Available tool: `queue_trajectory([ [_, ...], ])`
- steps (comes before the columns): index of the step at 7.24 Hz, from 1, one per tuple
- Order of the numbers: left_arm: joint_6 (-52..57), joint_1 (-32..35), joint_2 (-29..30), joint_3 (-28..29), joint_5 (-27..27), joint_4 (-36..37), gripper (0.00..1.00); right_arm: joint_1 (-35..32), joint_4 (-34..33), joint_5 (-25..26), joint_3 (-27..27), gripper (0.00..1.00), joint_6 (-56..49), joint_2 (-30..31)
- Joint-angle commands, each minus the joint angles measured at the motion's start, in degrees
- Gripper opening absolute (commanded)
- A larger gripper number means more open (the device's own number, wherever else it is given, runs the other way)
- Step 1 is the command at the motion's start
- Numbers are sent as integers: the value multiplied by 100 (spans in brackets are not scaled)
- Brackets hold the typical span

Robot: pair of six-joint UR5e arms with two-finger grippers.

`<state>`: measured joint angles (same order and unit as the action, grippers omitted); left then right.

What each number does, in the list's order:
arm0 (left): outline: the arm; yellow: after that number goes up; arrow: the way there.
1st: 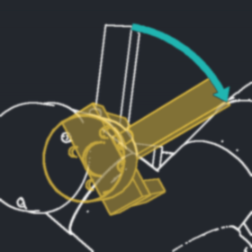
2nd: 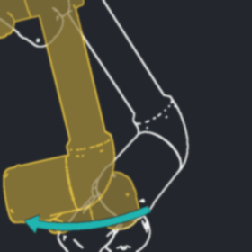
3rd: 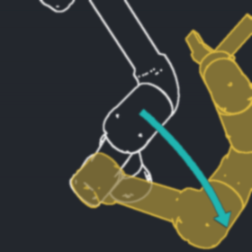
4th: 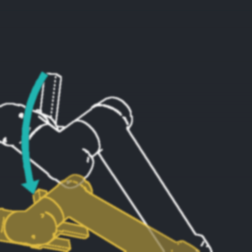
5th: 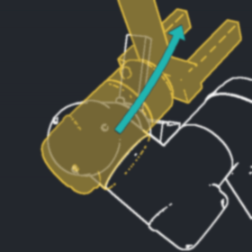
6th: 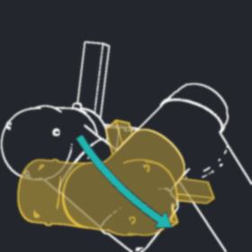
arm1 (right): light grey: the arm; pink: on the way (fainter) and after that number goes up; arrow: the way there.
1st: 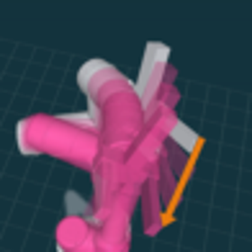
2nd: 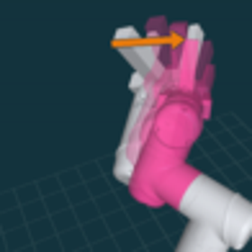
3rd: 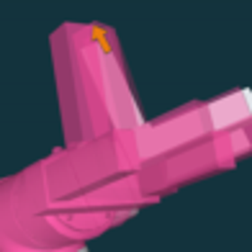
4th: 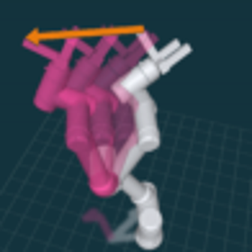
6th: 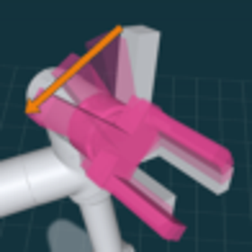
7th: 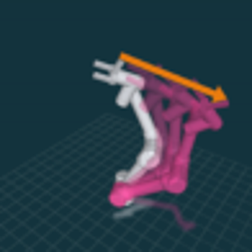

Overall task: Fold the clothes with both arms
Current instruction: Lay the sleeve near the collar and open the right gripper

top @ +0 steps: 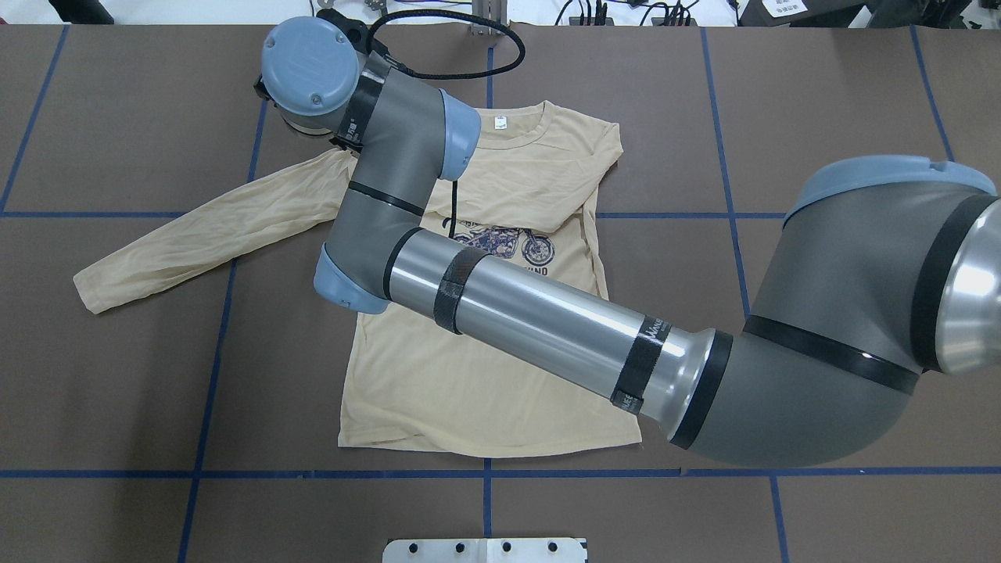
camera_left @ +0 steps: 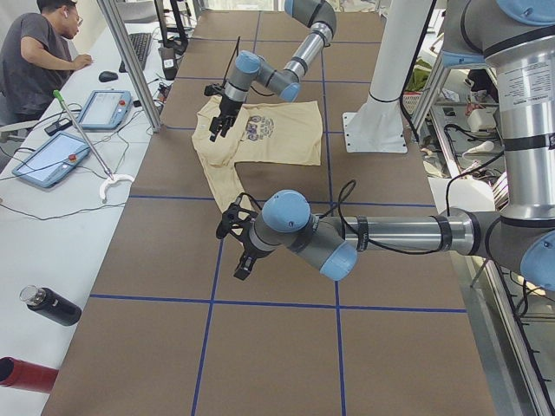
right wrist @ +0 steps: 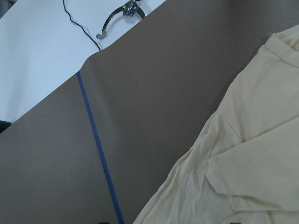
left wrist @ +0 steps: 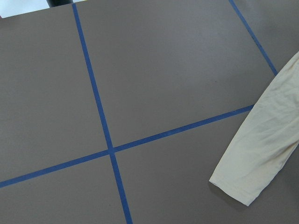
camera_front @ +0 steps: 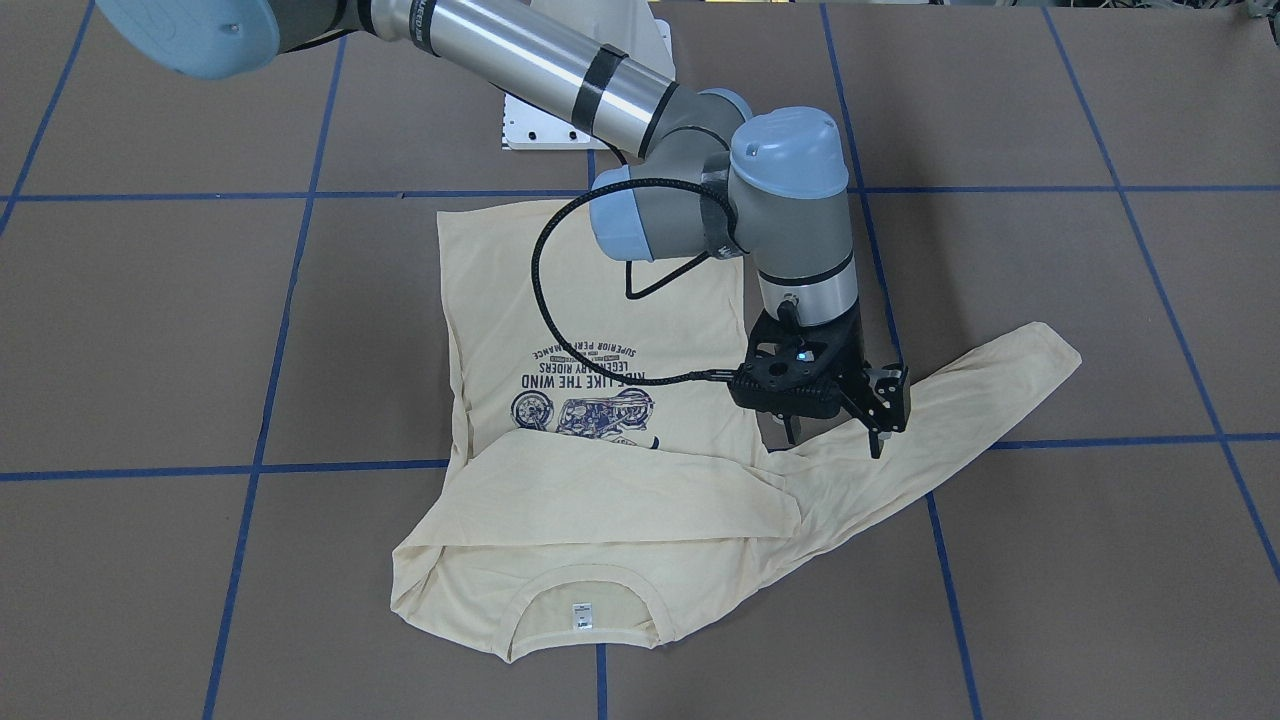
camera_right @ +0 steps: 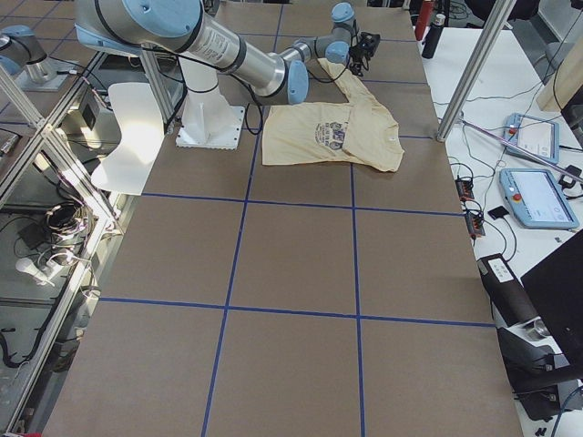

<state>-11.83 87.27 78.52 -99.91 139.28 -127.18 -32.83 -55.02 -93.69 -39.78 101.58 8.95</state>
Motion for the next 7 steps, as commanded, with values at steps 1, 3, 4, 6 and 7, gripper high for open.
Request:
queue_trajectory([
  [1,-1069,-672,450,478,-67,-262,100,-232,-1083,-551,-1460,99,152,759],
  [3,-2125,-1481,767,1259,-77,-886,100,-556,-1352,-1210,-3669,99,-101,2649],
  [4,-2287,-1937,961,1586,-94,-1053,99,-706,-1370,-1465,-3903,99,-330,2961],
  [6,-2306,-2187,1541,2447,-94,-1230,93,-891,-1362,-1608,-4577,99,-428,3741],
  [7,-2306,-2231,1560,2546,-86,-1239,82,-901,-1370,-1600,-4895,99,-620,3998],
])
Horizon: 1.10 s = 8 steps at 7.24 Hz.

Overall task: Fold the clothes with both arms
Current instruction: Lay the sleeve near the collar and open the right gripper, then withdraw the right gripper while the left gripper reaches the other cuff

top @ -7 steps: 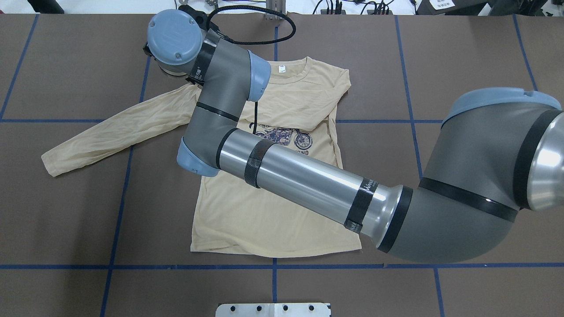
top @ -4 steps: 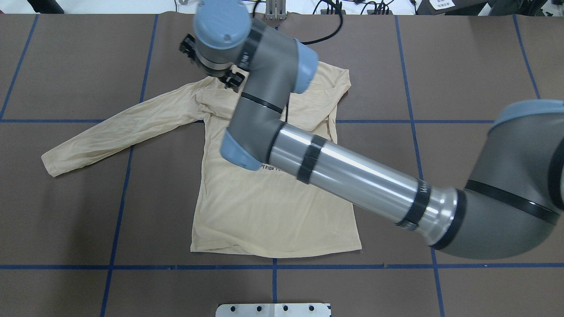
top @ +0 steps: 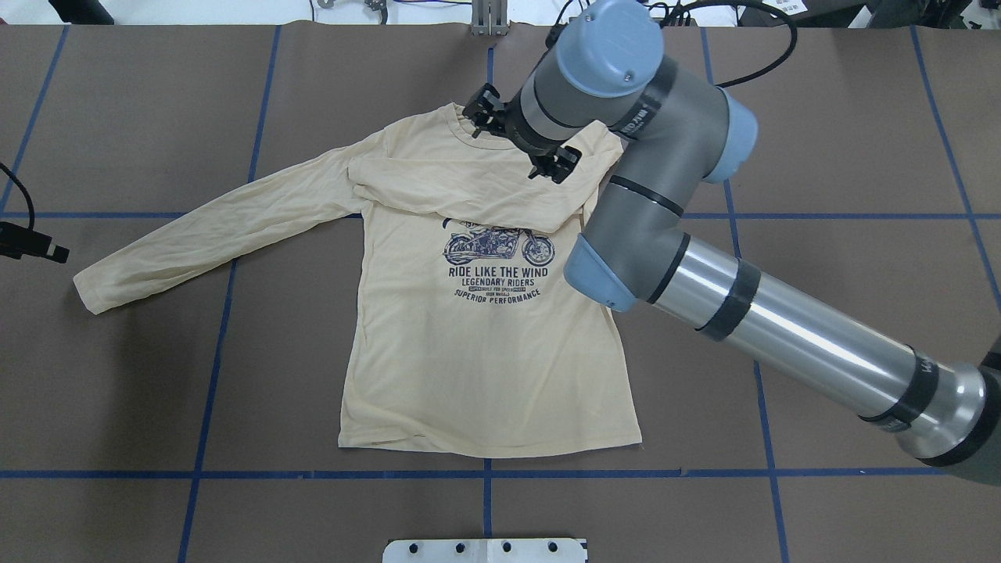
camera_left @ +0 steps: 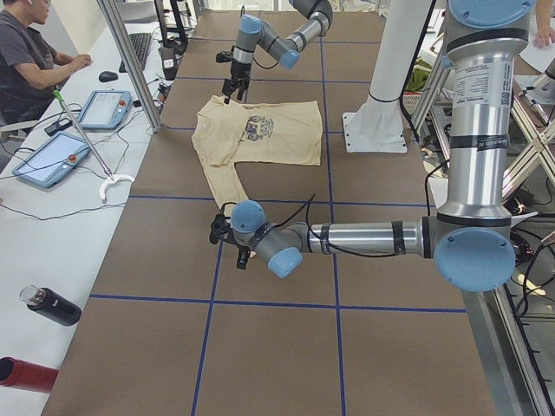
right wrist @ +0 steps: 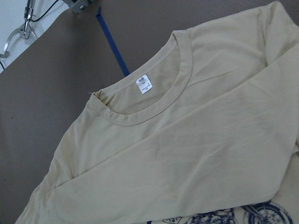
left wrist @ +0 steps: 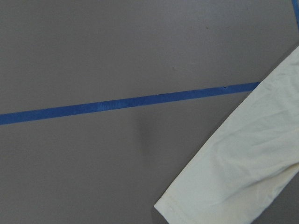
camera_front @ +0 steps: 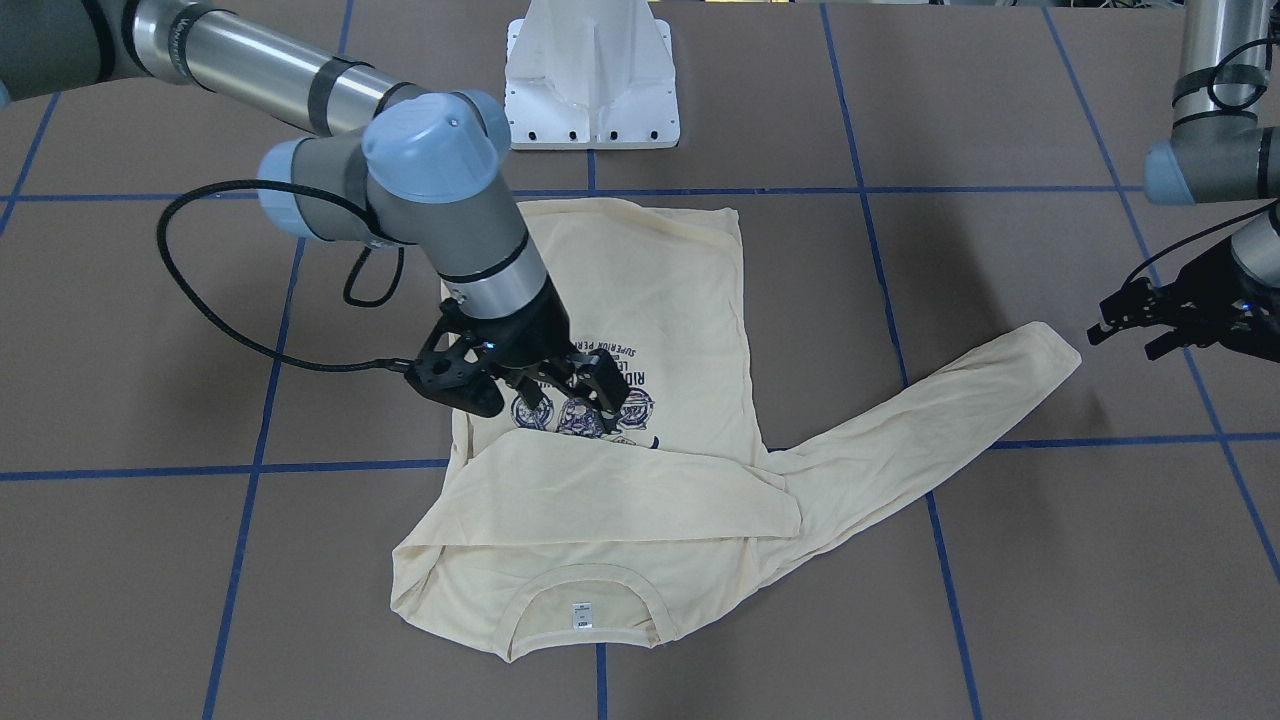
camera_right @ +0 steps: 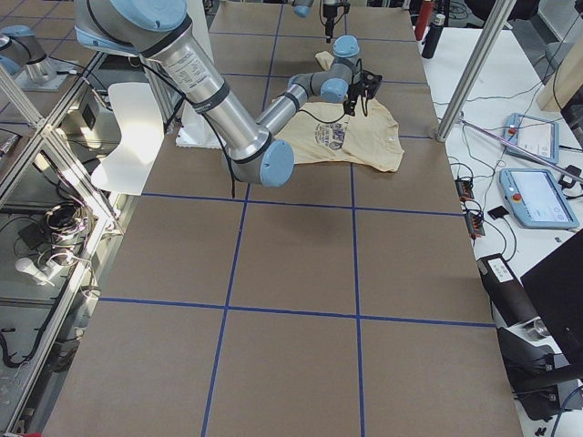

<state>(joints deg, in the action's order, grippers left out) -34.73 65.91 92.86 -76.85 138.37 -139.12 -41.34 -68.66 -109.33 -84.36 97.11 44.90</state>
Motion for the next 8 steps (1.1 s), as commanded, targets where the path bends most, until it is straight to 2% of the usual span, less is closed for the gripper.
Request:
queue_trajectory([
  [1,-95,-209,144,250,6,-54,73,-49,-7,-18,-424,99,-184,414],
  [2,-104,-280,145,276,6,-45,64,-40,2,-9,-415,99,-193,423],
  [4,-104,-342,145,294,6,-45,55,-40,2,-1,-415,99,-193,414],
  [5,-96,-342,145,320,6,-45,54,-49,2,-1,-415,99,-184,405],
  [6,-95,-342,145,320,6,-45,46,-40,2,-1,-406,99,-193,414],
  [7,-95,-342,136,329,-3,-45,26,-40,2,-1,-406,99,-193,423],
  [8,-95,-342,145,338,-3,-45,26,-40,2,-1,-406,99,-193,423],
])
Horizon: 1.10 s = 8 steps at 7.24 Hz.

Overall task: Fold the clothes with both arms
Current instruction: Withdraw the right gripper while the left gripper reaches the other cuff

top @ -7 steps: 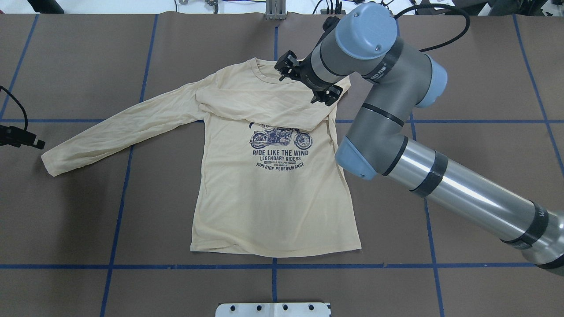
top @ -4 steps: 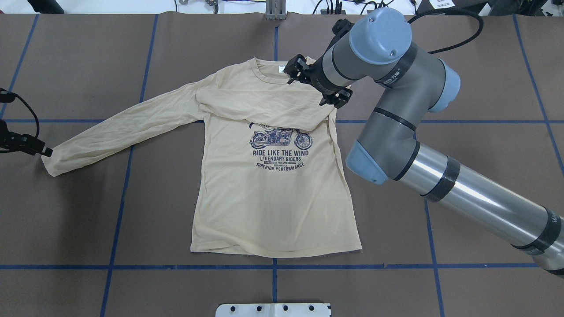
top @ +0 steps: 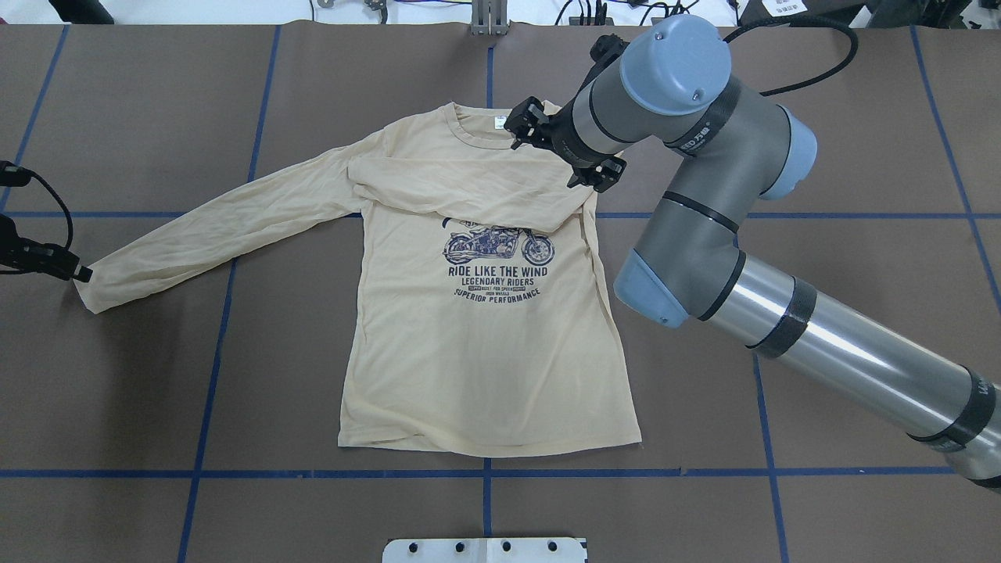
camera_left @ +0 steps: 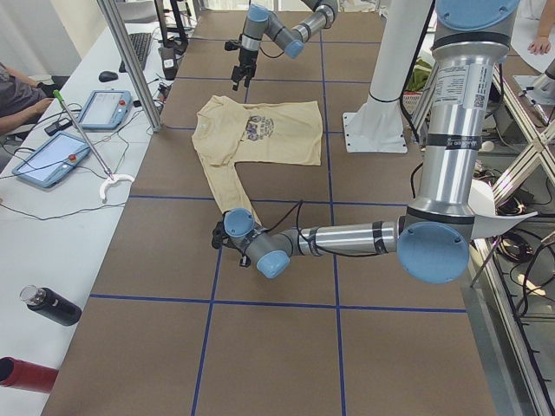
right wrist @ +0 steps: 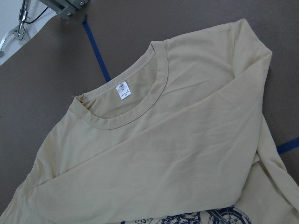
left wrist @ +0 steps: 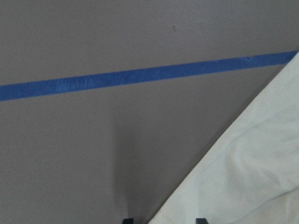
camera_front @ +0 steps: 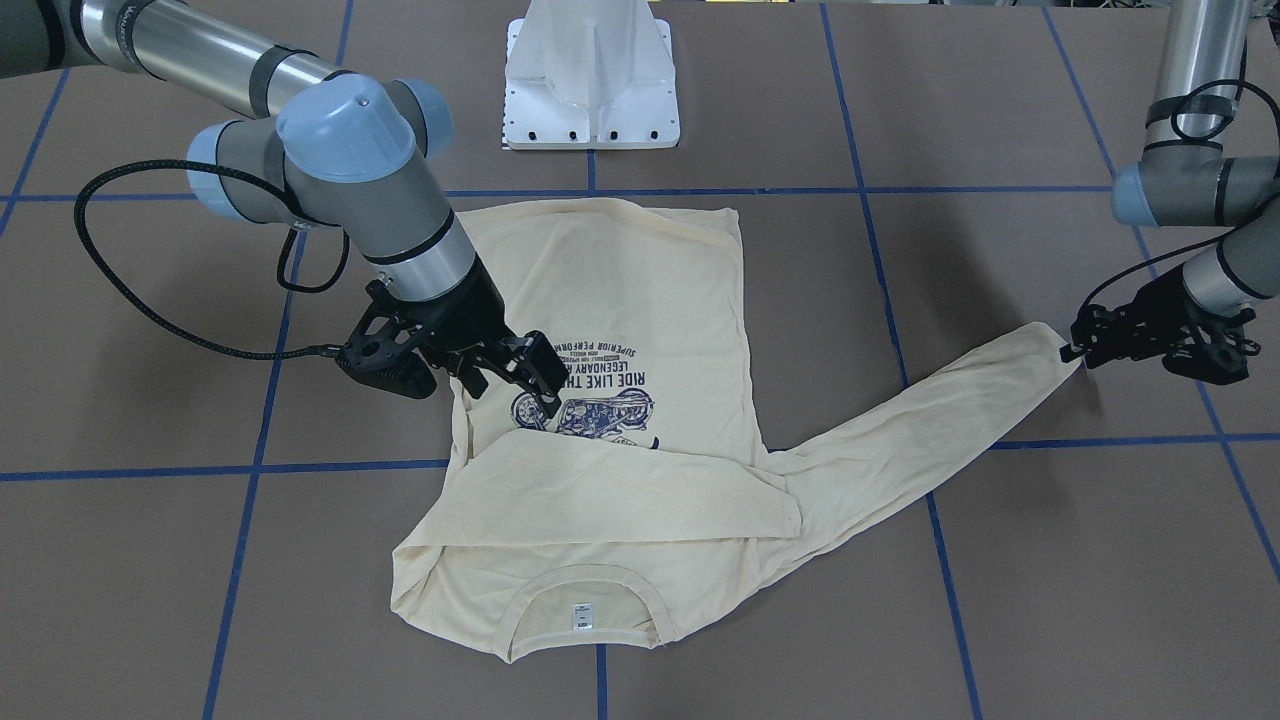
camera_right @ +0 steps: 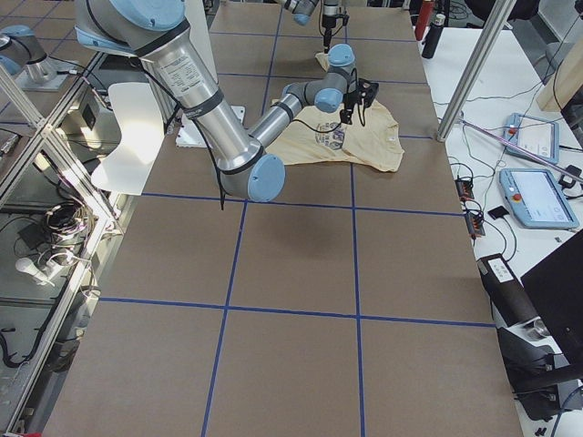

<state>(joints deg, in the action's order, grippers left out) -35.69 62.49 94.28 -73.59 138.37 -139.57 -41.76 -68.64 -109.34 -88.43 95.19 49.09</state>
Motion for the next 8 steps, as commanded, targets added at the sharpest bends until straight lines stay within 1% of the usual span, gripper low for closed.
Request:
queue_trajectory([
  [1,-8,0,-6,2,5,0,18,1,0,0,-7,99,-1,-5],
  [2,-26,0,-6,-7,14,0,0,1,9,-9,-25,99,8,-5],
  [3,-35,0,-15,-50,58,0,0,-8,9,-9,-34,99,8,4],
  [4,-183,8,-41,-286,93,0,0,-25,9,-17,-69,99,8,30],
  [5,-941,8,-33,-784,285,9,0,-95,9,-139,-304,99,8,239],
  [6,-1584,8,28,-1328,391,35,0,-452,52,-636,-672,99,-44,746],
  [7,-2504,-9,516,-1621,392,87,0,-847,70,-1172,-884,99,-575,1186],
  [8,-3723,-131,1348,-1589,366,96,0,-1095,79,-1386,-982,99,-981,1539],
])
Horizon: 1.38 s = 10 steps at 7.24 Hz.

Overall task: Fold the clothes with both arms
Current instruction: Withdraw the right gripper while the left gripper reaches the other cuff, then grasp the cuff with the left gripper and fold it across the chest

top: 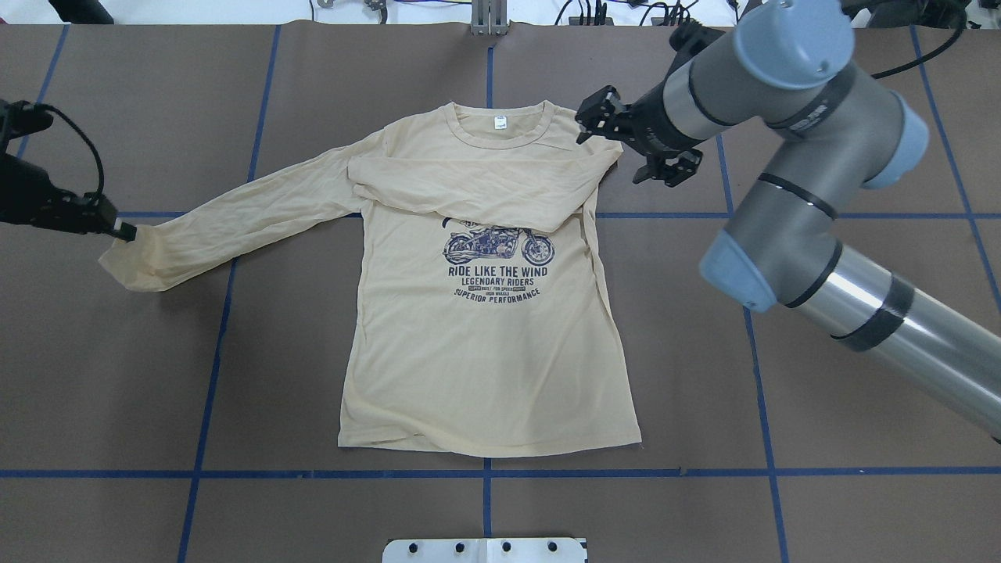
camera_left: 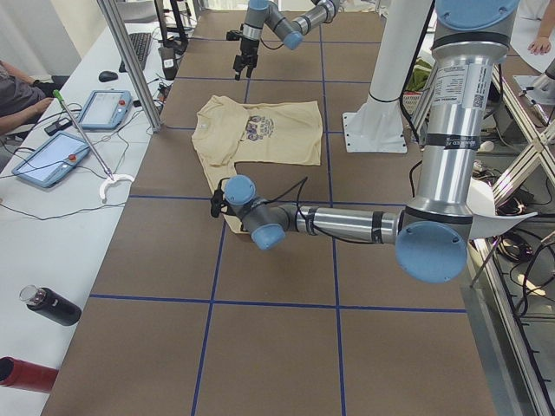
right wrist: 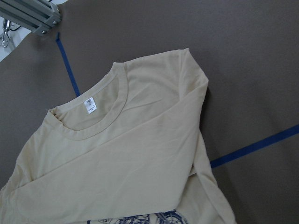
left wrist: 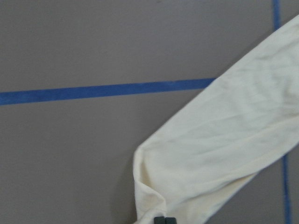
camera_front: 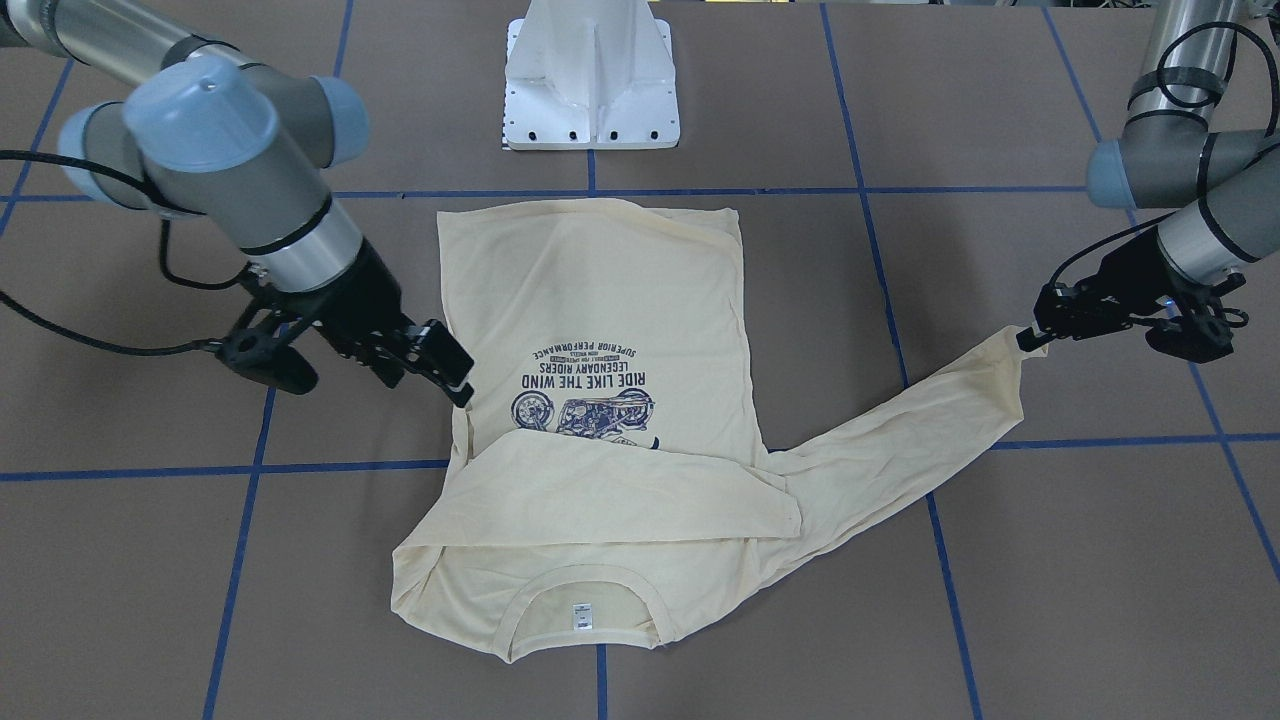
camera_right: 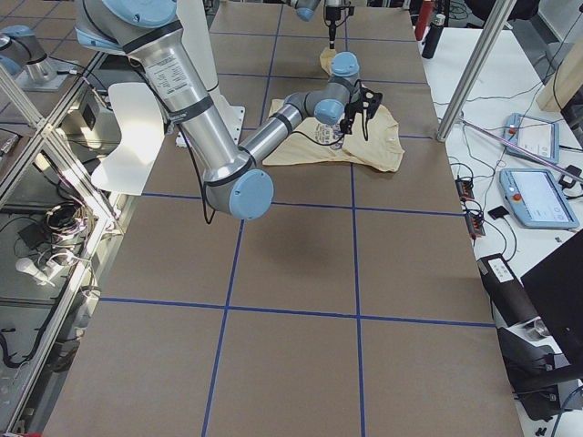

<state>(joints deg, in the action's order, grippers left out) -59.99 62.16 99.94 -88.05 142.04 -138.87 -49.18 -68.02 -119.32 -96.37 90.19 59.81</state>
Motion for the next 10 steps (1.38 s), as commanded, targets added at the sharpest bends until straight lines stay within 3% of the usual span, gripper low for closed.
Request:
queue_trajectory([
  [1,-2236,-439,1451,-56,-71,78,0,-521,17,-408,-207,99,-694,697],
  [3,-3636,-870,2700,347,-963,167,0,-846,34,-408,-373,99,-1674,1521],
  [5,-4605,-1213,4210,1285,-1668,202,0,-989,121,-391,-400,99,-2207,1963],
  [7,-5074,-1977,5548,2471,-2886,456,0,-989,149,-382,-392,99,-2216,2070],
  [10,-5181,-2428,6088,3535,-4295,256,0,-997,157,-373,-391,99,-2225,2175],
])
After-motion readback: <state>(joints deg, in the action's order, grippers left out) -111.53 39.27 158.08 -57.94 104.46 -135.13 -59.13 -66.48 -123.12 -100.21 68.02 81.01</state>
